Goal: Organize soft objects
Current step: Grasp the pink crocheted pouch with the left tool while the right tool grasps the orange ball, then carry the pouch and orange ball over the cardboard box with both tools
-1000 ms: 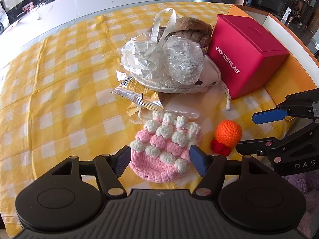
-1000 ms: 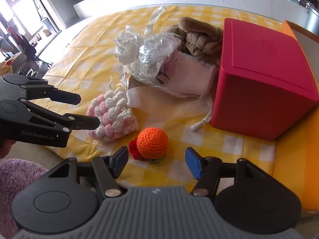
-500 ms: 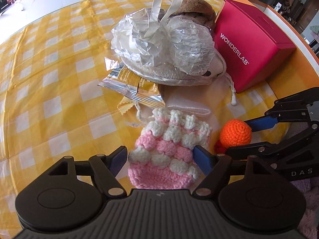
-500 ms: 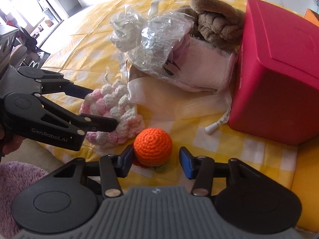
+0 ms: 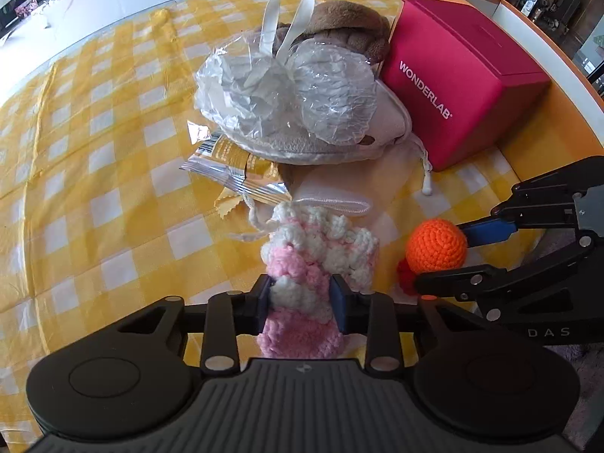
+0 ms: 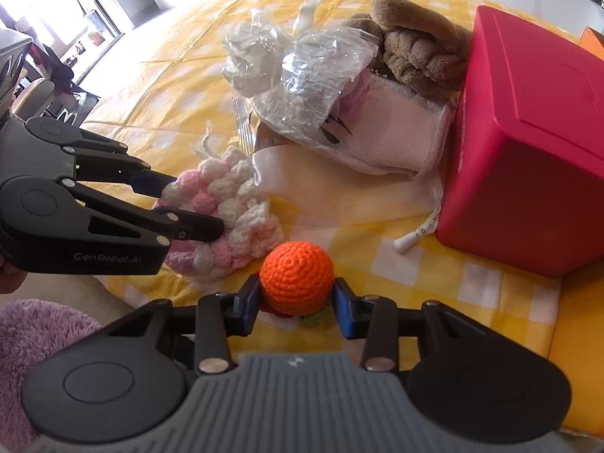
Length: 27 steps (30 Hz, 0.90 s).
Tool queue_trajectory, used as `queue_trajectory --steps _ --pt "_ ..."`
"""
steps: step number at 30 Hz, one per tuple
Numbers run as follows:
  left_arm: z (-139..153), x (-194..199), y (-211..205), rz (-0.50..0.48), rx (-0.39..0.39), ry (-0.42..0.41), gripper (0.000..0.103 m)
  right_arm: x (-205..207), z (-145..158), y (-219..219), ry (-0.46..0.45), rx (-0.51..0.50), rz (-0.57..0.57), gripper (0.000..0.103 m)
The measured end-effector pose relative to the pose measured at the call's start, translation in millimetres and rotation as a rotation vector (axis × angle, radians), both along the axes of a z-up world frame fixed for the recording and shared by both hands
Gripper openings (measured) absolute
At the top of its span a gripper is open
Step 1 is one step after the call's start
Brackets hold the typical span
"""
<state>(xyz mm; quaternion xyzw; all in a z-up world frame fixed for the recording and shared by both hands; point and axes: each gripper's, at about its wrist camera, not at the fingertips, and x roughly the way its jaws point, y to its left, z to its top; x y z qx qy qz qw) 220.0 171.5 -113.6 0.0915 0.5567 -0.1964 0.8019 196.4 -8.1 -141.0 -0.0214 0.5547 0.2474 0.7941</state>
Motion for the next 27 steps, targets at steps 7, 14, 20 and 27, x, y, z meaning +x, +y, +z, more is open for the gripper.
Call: queue_trajectory --steps 7,14,20,27 --pt "28.6 -21.6 -13.9 0.003 0.048 -0.031 0.023 -9.2 19.0 -13.0 -0.024 -0.009 0.004 0.040" --pt "67.0 -49.1 -35.1 -0.002 0.048 -0.078 0.023 -26.1 42.8 -35.8 -0.075 -0.016 -0.002 0.040" --pt "105.3 -68.5 -67.6 -0.030 0.061 -0.136 0.023 -38.5 66.1 -66.1 -0.127 -0.016 -0.006 0.040" --pt "138.2 -82.2 -117.3 -0.085 0.077 -0.211 0.023 -53.1 96.4 -108.5 -0.191 -0.014 -0.035 0.040"
